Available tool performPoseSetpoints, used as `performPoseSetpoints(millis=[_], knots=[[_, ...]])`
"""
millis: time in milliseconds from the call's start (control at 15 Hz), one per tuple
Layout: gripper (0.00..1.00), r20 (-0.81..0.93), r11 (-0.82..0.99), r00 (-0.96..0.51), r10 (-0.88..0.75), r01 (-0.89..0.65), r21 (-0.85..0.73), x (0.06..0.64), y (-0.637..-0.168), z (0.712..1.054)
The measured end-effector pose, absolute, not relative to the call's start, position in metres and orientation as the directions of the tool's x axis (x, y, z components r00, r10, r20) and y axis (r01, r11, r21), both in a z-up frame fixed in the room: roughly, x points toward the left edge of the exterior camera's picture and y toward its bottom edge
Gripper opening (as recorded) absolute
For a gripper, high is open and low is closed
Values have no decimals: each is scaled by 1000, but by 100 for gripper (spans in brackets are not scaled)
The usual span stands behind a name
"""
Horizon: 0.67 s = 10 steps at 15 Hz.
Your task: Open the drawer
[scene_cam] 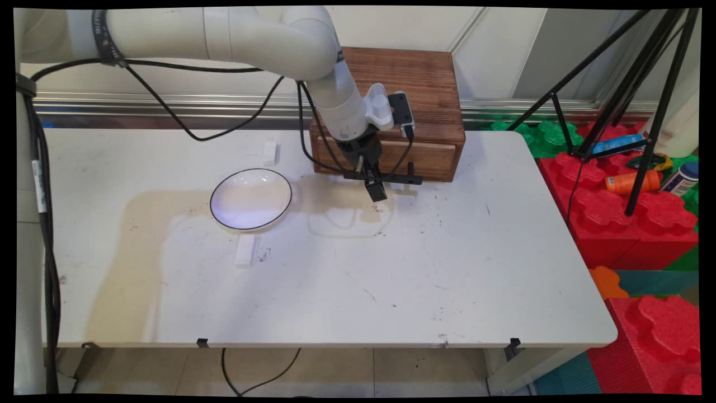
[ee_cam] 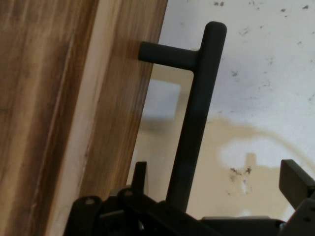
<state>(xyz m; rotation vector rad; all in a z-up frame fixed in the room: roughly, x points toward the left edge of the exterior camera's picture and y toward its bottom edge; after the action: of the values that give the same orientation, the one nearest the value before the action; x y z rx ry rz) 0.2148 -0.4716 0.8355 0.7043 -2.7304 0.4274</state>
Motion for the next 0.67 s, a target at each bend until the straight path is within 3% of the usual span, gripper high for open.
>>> performPoseSetpoints(millis=[667], knots=[[100, 317, 838, -841, -438, -510, -195, 204, -473, 813]])
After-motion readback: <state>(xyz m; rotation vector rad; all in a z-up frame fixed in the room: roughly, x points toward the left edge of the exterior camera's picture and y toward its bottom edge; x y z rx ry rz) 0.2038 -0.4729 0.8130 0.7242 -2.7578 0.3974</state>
